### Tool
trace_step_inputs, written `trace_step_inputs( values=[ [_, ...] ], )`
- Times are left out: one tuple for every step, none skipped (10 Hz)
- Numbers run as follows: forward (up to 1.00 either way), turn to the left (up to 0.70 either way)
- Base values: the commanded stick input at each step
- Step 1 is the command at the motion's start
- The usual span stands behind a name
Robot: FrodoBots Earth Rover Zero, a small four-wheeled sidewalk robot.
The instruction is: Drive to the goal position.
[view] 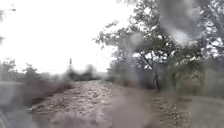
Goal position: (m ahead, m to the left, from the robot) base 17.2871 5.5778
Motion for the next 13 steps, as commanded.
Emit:
trace_step_inputs(
  values=[
    [0.7, 0.0],
    [0.7, 0.0],
    [0.7, 0.0],
    [0.7, 0.0],
    [0.7, 0.0],
    [0.7, 0.0],
    [0.7, 0.0],
    [0.7, 0.0],
    [0.7, 0.0],
    [0.7, 0.0],
    [0.7, 0.14],
    [0.7, 0.14],
    [0.7, 0.03]
  ],
)
